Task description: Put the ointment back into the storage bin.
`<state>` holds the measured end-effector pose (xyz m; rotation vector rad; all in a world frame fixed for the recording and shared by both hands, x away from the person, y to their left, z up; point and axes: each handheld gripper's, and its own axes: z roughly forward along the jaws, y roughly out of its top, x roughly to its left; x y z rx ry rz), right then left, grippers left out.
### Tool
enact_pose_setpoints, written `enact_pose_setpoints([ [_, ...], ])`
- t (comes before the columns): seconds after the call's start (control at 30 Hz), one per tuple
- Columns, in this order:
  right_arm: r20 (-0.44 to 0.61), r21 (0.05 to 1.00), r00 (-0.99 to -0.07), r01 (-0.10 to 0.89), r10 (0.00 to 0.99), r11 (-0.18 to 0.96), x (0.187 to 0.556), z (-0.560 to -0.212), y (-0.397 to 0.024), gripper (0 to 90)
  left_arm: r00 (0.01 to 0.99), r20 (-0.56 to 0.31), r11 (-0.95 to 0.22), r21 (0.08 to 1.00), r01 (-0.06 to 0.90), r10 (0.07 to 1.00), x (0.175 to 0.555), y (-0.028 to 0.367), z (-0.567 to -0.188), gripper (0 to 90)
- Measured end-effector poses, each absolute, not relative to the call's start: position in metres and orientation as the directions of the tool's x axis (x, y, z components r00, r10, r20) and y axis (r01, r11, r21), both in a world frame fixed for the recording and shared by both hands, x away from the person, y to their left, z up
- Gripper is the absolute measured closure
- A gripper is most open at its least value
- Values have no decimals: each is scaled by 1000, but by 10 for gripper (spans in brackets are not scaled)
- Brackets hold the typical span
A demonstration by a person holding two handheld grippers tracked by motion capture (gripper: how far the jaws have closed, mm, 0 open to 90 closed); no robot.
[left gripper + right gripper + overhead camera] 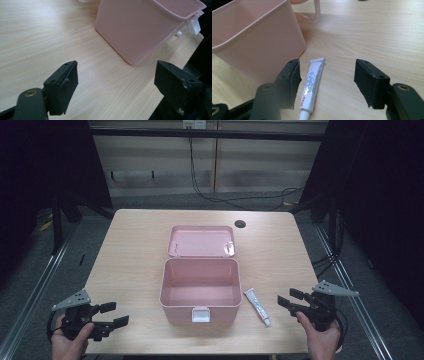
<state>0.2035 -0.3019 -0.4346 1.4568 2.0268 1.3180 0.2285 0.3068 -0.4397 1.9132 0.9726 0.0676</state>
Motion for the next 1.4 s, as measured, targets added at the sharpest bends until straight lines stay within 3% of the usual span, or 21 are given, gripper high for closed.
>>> enact_pose_setpoints([
  [0.23,245,751,-462,647,853,135,211,-424,-292,367,677,-335,-229,767,600,655,229,307,-440,191],
  [0.3,276,713,-473,684,836,152,215,-419,-289,420,673,-336,-227,764,604,659,229,307,-441,192],
  [0.6,244,644,-521,718,818,265,232,-405,-272,446,662,-334,-222,761,610,671,229,308,-442,192],
  [0.87,315,556,-551,767,773,320,258,-398,-263,355,660,-333,-223,760,611,673,229,308,-443,198],
  [1.4,220,346,-594,789,774,507,274,-425,-228,575,671,-332,-230,763,604,663,229,308,-441,198],
])
